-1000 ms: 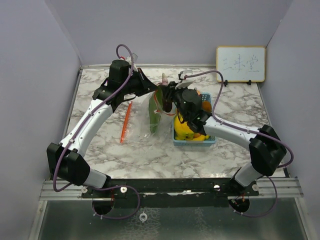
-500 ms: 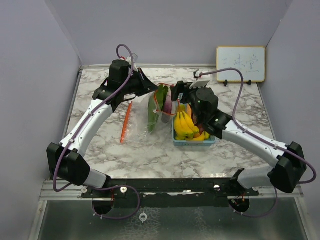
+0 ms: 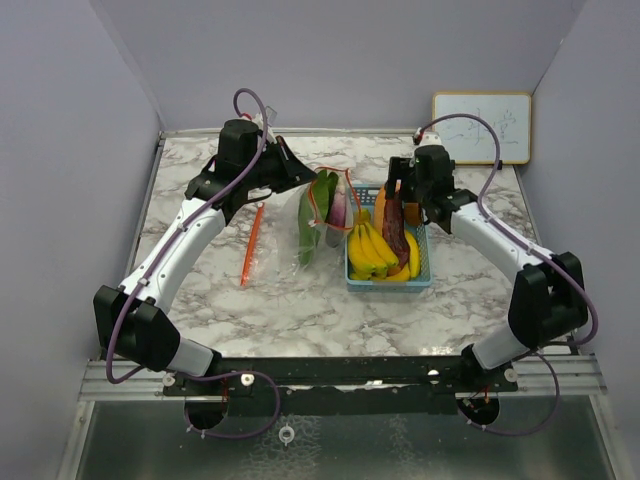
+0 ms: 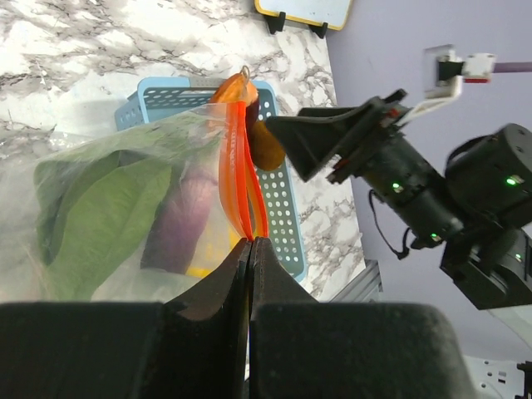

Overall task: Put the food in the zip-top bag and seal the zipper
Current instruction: Pick up the fake food from the bin.

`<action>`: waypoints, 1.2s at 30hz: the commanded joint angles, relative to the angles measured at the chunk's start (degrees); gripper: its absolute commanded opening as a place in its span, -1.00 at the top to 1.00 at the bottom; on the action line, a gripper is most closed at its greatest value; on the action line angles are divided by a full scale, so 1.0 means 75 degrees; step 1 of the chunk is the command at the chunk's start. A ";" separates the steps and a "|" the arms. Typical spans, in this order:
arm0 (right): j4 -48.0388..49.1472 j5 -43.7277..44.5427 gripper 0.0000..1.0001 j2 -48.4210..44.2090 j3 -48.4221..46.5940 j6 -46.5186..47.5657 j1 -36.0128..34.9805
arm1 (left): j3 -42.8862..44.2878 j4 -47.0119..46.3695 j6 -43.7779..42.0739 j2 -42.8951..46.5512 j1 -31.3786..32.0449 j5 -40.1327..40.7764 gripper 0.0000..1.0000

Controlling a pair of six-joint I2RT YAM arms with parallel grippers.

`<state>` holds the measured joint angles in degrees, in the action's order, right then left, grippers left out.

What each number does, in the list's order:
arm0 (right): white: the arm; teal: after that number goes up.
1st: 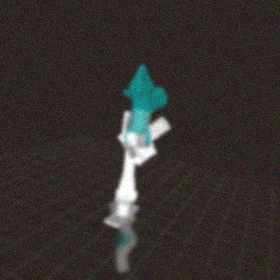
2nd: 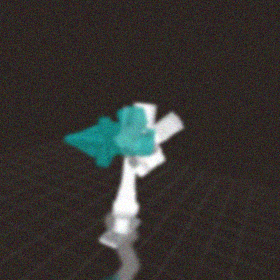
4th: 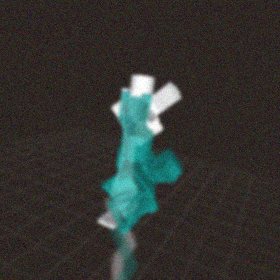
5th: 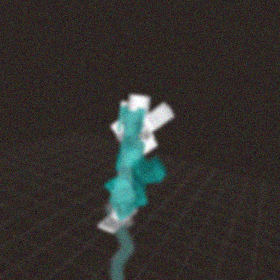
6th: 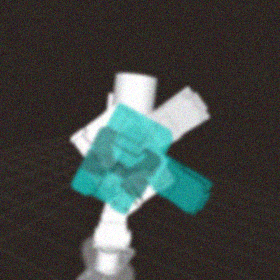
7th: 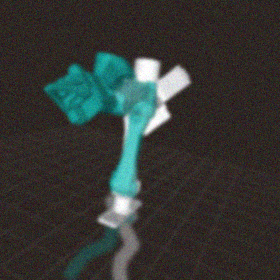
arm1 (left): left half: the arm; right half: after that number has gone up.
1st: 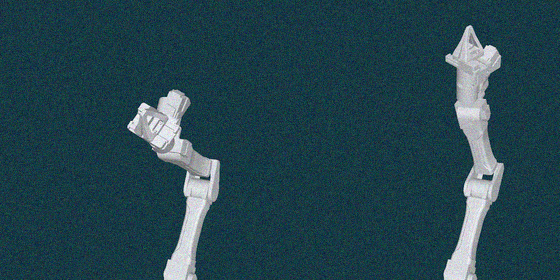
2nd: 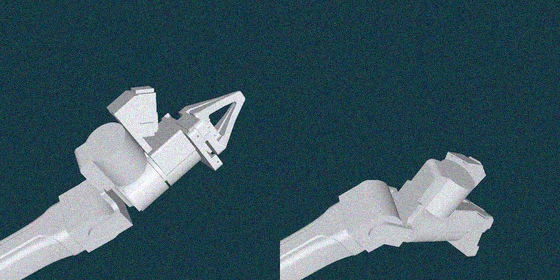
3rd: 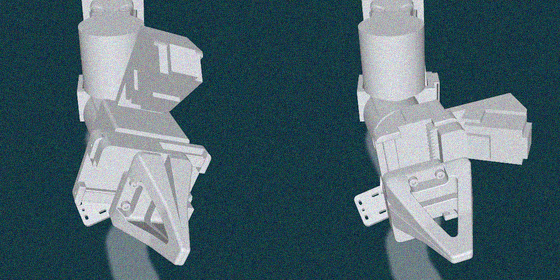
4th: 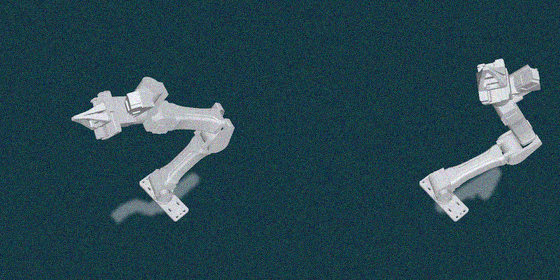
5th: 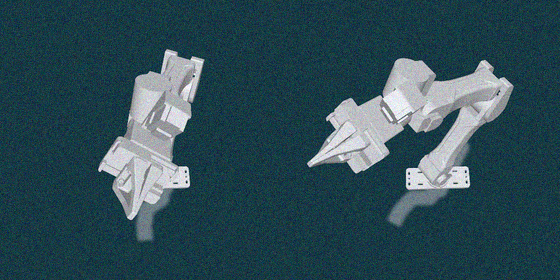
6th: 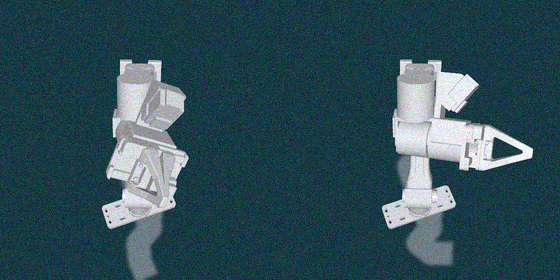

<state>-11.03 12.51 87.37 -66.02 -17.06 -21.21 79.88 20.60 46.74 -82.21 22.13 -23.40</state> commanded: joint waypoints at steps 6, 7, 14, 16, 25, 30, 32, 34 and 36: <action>0.0373 -0.1579 -0.49 0.1254 -0.0080 0.0256 0.0515 | 0.0049 -0.0316 -0.0045 0.0002 -0.0003 -0.0358 1.00; 0.0379 -0.1597 -0.49 0.1410 -0.0153 0.0259 0.0538 | 0.0040 -0.0314 -0.0039 -0.0013 -0.0003 -0.0366 1.00; 0.0889 -0.2525 -0.45 0.2138 -0.0418 0.0329 0.0578 | 0.0078 -0.0309 -0.0041 -0.0093 -0.0008 -0.0419 1.00; 0.1070 -0.2773 -0.37 0.2158 -0.0355 0.0319 0.0578 | 0.0093 -0.0275 -0.0055 -0.0120 -0.0003 -0.0427 1.00; 0.1760 -0.4069 0.60 0.1641 0.0037 0.0608 0.0584 | 0.0088 -0.0233 -0.0058 -0.0152 -0.0009 -0.0455 1.00; 0.1558 -0.3701 0.96 0.1002 0.0033 0.0541 0.0590 | 0.0044 -0.0220 -0.0079 -0.0098 -0.0008 -0.0472 1.00; 0.1538 -0.3463 0.96 0.0464 0.0060 0.0616 0.0590 | 0.0026 -0.0214 -0.0083 -0.0061 -0.0009 -0.0456 1.00; 0.1450 -0.3322 0.96 0.0000 -0.0004 0.0673 0.0590 | 0.0020 -0.0196 -0.0082 -0.0025 -0.0003 -0.0425 1.00; 0.1373 -0.3273 0.96 -0.0463 -0.0069 0.0646 0.0589 | 0.0042 -0.0150 -0.0080 -0.0014 -0.0009 -0.0387 1.00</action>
<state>-2.24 -13.72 92.33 -65.39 -12.95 -16.75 79.88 20.64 46.61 -83.59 22.13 -25.10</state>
